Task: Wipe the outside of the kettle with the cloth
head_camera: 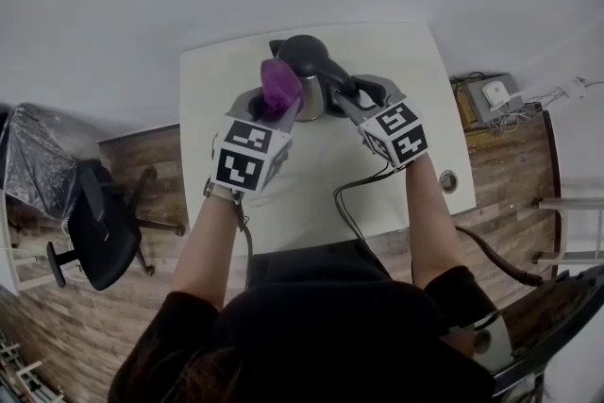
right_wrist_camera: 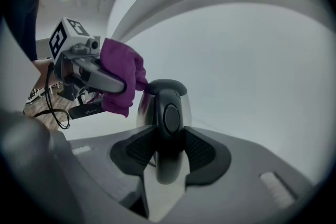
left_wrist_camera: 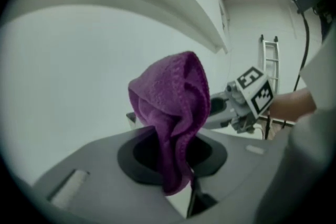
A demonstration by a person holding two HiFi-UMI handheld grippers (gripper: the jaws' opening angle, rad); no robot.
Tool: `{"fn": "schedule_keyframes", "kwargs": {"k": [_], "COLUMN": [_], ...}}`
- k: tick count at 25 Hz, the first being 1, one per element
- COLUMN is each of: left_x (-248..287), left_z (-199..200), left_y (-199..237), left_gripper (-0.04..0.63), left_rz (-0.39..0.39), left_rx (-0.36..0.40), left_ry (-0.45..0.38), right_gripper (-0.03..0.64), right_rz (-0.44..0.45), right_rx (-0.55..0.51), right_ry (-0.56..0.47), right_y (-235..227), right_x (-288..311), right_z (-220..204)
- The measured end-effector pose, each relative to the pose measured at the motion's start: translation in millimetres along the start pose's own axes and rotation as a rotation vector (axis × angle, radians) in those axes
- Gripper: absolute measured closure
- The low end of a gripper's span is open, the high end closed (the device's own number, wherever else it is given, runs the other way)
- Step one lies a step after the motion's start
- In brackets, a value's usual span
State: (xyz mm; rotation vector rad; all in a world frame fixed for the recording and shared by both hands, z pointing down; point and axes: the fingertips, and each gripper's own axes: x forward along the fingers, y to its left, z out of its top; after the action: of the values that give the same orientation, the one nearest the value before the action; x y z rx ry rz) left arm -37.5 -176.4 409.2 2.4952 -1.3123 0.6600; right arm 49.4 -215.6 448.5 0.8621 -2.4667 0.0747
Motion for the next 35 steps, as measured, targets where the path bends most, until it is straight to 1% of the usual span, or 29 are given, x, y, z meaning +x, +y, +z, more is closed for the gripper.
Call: {"fn": "schedule_keyframes", "kwargs": {"k": [1,3,5,9,13,15,18,23,25,30,33,35], "left_x": [0,5,13,26,31,32,38,60,68,80,87,92], "left_z": [10,19,22,20,19,12,-12,-54,-72,-107,-129,-139], "left_y": [0,1,2,-4,-9,-12,-22,-43,-49,-56,-49,-47], "left_gripper": [0.495,0.495,0.495,0.494,0.494,0.494,0.494,0.494,0.494,0.494,0.492,0.492], "left_rz": [-0.001,0.000,-0.003,-0.035,-0.025,-0.025,-0.045,-0.114,-0.143,-0.220,-0.219,-0.229], "left_rx": [0.002,0.019,0.039,0.051,0.073,0.088,0.102,0.111,0.091,0.014,-0.034,-0.077], "left_ry": [-0.015,-0.020,-0.004,0.056,0.071,0.079,0.118,0.199,0.236,0.317,0.386,0.410], "right_gripper": [0.459,0.459,0.459,0.457,0.459,0.459,0.457,0.457,0.457,0.457,0.457,0.457], "right_rz": [0.001,0.004,0.009,-0.001,-0.033,-0.052,-0.066,-0.073,-0.070,-0.075,-0.077,-0.077], "right_rx": [0.002,0.006,0.016,0.022,0.039,0.052,0.066,0.068,0.066,0.068,0.067,0.068], "right_ry": [0.000,-0.002,-0.012,-0.008,-0.001,-0.006,-0.014,-0.020,-0.018,-0.019,-0.017,-0.016], "right_y": [1,4,8,10,11,14,18,18,18,21,21,20], "right_x": [-1,-2,-4,-4,-3,-3,-4,-5,-5,-4,-3,-3], "right_z": [0,0,1,-1,-1,0,0,0,0,0,0,0]}}
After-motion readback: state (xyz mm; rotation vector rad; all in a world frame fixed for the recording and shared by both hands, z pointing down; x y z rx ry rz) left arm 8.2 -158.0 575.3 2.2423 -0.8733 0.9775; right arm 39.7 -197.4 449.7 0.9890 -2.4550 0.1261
